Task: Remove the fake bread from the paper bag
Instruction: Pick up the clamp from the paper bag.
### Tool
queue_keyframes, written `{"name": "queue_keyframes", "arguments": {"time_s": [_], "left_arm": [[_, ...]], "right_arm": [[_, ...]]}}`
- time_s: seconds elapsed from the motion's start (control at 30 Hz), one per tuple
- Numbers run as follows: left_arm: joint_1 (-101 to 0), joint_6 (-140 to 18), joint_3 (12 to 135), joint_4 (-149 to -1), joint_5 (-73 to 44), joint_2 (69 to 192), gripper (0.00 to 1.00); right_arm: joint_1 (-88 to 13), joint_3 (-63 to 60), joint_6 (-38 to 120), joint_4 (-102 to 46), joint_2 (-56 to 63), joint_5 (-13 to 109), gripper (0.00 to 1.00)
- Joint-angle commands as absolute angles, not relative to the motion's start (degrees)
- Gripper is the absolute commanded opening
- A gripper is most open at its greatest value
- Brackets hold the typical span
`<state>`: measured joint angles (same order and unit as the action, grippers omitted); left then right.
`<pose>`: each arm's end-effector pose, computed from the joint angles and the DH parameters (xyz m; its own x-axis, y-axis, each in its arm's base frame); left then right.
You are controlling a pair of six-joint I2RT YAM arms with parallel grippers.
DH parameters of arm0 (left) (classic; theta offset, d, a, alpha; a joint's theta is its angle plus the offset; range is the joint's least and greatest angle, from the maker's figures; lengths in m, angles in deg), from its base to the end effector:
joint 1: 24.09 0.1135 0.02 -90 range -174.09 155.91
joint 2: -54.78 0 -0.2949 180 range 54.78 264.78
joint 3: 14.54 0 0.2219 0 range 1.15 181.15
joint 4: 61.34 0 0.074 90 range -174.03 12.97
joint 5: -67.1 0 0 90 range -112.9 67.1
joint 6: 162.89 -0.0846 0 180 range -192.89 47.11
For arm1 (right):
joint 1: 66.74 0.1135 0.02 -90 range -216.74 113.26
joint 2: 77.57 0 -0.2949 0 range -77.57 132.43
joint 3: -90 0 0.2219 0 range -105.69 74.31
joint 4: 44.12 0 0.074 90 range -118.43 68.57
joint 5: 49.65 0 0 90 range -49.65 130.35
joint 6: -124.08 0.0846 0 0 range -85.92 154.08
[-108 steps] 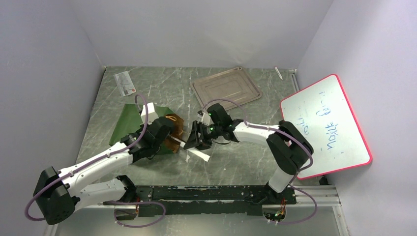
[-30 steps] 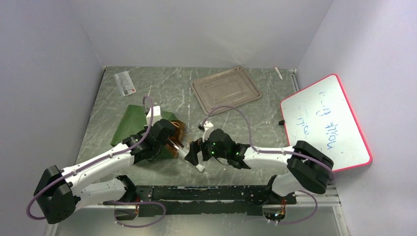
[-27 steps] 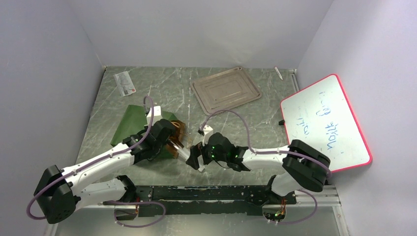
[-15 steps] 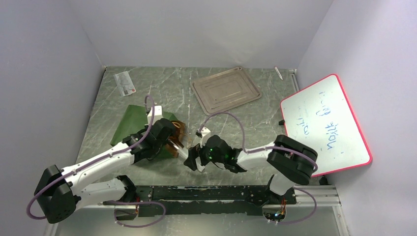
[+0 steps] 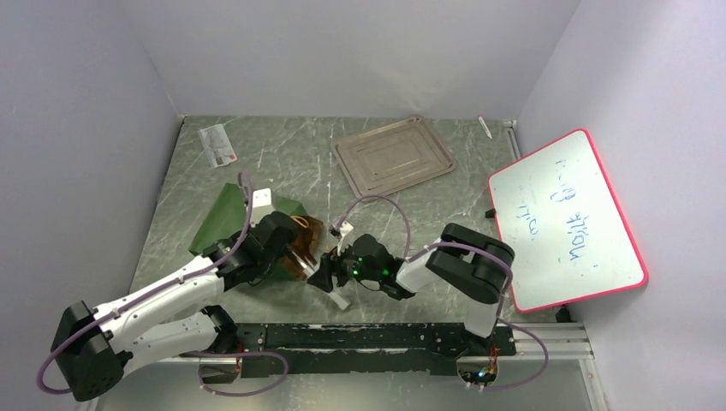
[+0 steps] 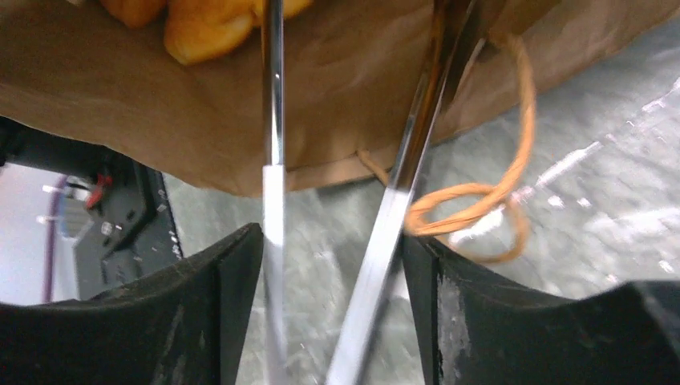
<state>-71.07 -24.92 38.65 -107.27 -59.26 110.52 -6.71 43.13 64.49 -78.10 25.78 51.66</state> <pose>0.1526 -0.0900 0.2409 -0.5802 -0.2550 -0.7735 -0.1648 0.9668 -0.1952 0.1633 0.3164 0.1554 -0.6407 -0.1174 -0.7588 -0.7139 0.4549 0.5324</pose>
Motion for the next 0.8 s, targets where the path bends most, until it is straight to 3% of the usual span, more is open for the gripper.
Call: {"name": "queue_keyframes", "arguments": {"time_s": [0.0,0.07,0.27,0.33,0.43,0.57,0.77], "left_arm": [[-71.3,-21.5,37.0,-109.8,-58.7,107.9,0.07],[-71.4,-21.0,36.7,-110.0,-58.7,107.5,0.07],[-71.3,-20.6,36.1,-108.9,-58.9,108.6,0.07],[-71.3,-20.7,36.3,-108.3,-58.8,109.5,0.07],[-71.3,-20.7,36.7,-107.5,-58.7,110.6,0.07],[-71.3,-21.1,37.9,-106.9,-59.0,111.8,0.07],[-71.3,-21.0,40.1,-107.5,-60.5,113.6,0.07]], "right_arm": [[-6.5,45.5,66.7,-72.9,33.2,56.7,0.59],[-6.6,45.8,67.3,-73.9,34.6,57.6,0.52],[-6.6,45.5,67.8,-73.7,35.6,59.5,0.18],[-6.5,45.3,67.8,-72.7,34.3,59.5,0.12],[-6.6,44.7,67.8,-70.0,32.0,59.8,0.11],[-6.6,43.5,67.4,-64.0,27.6,59.8,0.0],[-6.6,37.7,64.4,-45.6,18.5,57.2,0.0]]}}
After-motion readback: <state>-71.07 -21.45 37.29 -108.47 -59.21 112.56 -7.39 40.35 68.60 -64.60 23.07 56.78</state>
